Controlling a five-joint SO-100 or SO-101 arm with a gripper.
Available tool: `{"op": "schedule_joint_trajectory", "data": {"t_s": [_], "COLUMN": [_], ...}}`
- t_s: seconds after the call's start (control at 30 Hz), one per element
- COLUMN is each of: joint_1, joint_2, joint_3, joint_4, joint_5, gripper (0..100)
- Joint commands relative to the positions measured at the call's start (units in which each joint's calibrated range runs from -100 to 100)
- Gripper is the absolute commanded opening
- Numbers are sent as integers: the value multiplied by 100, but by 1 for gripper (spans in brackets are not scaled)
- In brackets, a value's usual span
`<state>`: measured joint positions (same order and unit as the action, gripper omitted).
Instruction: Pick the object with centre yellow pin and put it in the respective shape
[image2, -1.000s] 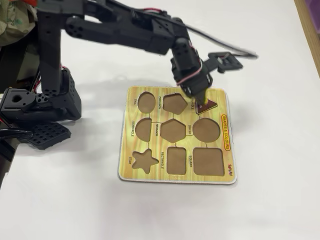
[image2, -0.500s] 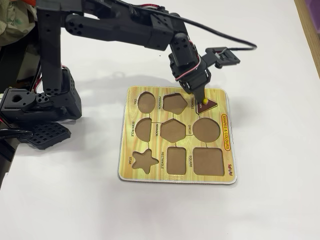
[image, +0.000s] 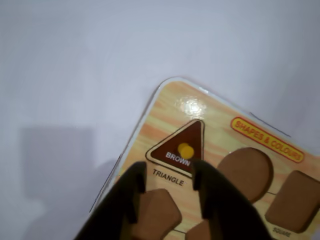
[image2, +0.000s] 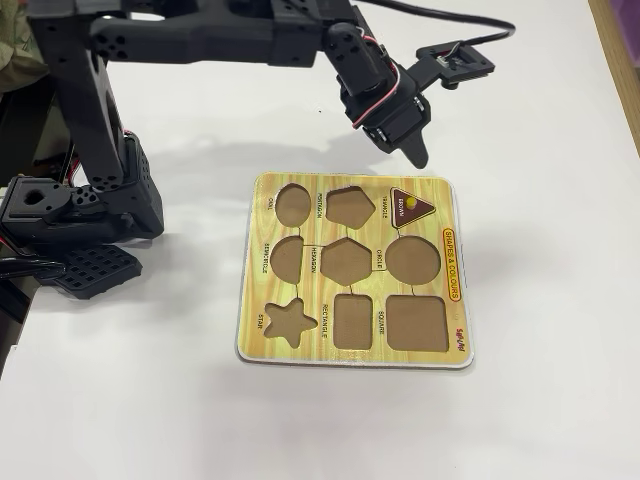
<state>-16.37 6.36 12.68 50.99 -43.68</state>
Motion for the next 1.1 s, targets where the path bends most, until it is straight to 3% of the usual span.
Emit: {"op": "schedule_joint_trajectory", "data": {"t_s": [0.0, 0.13, 0.43, 1.07], "joint_1": [172, 250, 690, 1901], "joint_2": [-602, -1138, -2535, -5682], "joint_3": [171, 656, 2176, 5126], "joint_4": [-60, -60, -60, -60], "joint_5": [-15, -36, -789, -789], "gripper": [11, 12, 11, 11]}}
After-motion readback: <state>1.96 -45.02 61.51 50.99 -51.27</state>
